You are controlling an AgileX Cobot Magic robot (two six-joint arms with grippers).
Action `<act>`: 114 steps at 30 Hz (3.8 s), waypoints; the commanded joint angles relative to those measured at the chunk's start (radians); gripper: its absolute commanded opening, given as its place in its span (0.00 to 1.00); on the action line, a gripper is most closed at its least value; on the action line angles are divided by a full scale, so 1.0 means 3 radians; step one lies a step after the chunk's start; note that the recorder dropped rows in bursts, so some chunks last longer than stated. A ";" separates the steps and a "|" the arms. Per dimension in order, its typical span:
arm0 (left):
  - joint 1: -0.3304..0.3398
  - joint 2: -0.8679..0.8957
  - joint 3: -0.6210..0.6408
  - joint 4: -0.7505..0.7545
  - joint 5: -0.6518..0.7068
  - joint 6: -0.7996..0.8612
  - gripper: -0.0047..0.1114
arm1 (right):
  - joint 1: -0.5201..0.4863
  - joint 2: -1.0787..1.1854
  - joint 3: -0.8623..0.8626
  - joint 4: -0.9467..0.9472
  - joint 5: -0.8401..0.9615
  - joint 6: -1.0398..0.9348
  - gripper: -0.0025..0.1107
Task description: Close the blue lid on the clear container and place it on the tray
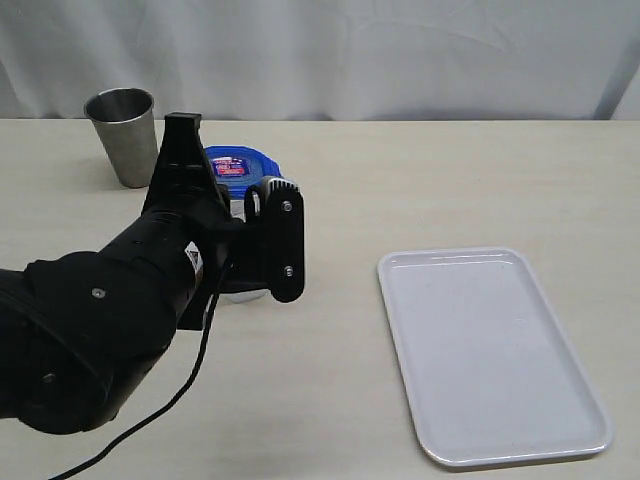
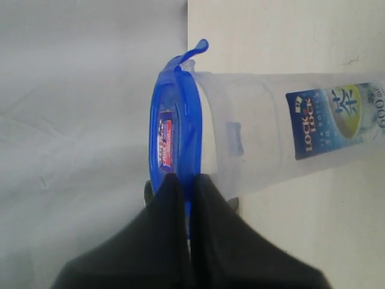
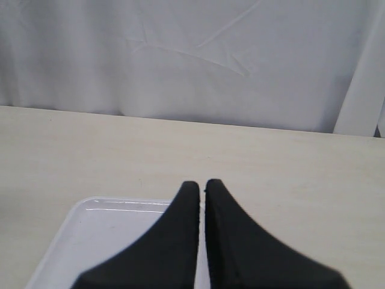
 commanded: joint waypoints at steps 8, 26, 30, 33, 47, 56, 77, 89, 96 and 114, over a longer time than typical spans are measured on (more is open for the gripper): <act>-0.0011 -0.0023 0.0012 -0.0259 -0.0167 0.0088 0.04 | 0.0002 -0.0007 0.0002 -0.0012 -0.0021 -0.0012 0.06; -0.0011 -0.0023 0.0012 -0.0259 -0.0140 0.0052 0.41 | 0.0002 -0.0007 0.0002 -0.0012 -0.0021 -0.0012 0.06; -0.0011 -0.0023 0.0012 -0.0259 -0.0110 0.0000 0.50 | 0.0002 -0.0007 0.0002 -0.0012 -0.0021 -0.0012 0.06; -0.0011 -0.0023 0.0012 -0.0259 -0.0110 0.0000 0.51 | 0.0002 -0.0007 0.0002 -0.0012 -0.0021 -0.0012 0.06; -0.0011 -0.0174 0.0012 -0.0580 -0.0256 -0.0083 0.51 | 0.0002 -0.0007 0.0002 -0.0012 -0.0021 -0.0012 0.06; -0.0011 -0.0403 0.0012 -0.0975 -0.0498 -0.0025 0.51 | 0.0002 -0.0007 0.0002 -0.0012 -0.0021 -0.0012 0.06; 0.0725 -0.1009 -0.0679 -0.2465 -0.0789 0.0105 0.33 | 0.0002 -0.0007 0.0002 -0.0012 -0.0021 -0.0012 0.06; 0.2134 -0.0115 -0.1654 -0.7241 -0.0394 0.4654 0.04 | 0.0002 -0.0007 0.0002 -0.0012 -0.0021 -0.0012 0.06; 0.2136 0.0423 -0.1711 -0.6897 -0.0517 0.4774 0.04 | 0.0002 -0.0007 0.0002 -0.0012 -0.0021 -0.0012 0.06; 0.2960 0.0090 -0.1258 -0.7298 -0.1595 0.4582 0.04 | 0.0002 -0.0007 0.0002 -0.0012 -0.0021 -0.0012 0.06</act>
